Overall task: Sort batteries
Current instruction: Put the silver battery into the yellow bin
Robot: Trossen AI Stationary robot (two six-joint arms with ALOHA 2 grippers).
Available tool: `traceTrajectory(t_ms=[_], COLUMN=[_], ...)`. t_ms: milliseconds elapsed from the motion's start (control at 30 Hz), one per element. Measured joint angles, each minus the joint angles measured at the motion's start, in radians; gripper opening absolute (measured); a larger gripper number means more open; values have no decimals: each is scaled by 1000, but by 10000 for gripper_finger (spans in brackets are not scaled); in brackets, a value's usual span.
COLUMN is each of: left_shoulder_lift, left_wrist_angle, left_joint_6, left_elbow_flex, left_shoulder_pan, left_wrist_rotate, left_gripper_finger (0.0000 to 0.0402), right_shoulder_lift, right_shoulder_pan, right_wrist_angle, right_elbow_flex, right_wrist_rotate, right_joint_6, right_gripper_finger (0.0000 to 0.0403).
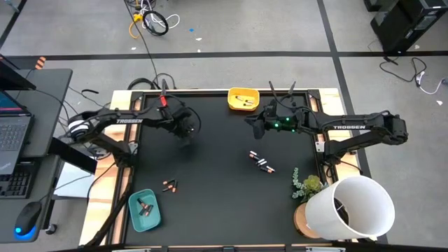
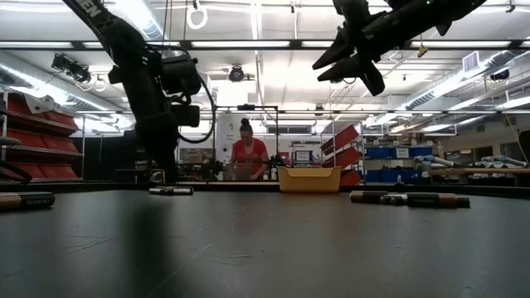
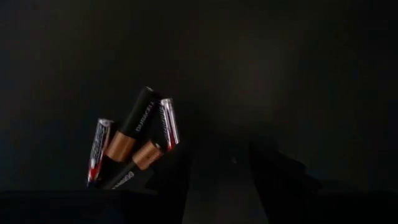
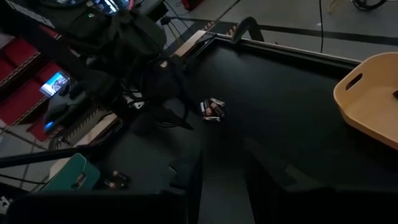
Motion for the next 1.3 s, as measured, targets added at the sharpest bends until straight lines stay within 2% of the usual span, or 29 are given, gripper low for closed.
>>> traceTrajectory(t_ms=[267, 600, 767, 900, 1067, 1300], left_shoulder_lift=[43, 99, 113, 113, 113, 145], left_wrist_angle=[73, 79, 79, 89, 91, 92], left_joint_6=[2, -1, -6, -4, 1, 130], left_elbow_flex=[0, 0, 0, 0, 0, 4], left_shoulder_pan=[0, 21, 27, 27, 24, 11], left_wrist_rotate=[-63, -62, -25, 46, 88, 87], left_gripper_finger=[176, 176, 176, 172, 136, 37], right_shoulder_lift=[0, 0, 0, 0, 0, 0], right_shoulder_pan=[0, 0, 0, 0, 0, 0], right_wrist_angle=[0, 0, 0, 0, 0, 0], right_elbow_flex=[0, 0, 0, 0, 0, 0], right_wrist_rotate=[-23, -27, -28, -29, -29, -31], right_joint_6=[5, 10, 10, 10, 8, 9], right_gripper_finger=[101, 101, 101, 101, 101, 101])
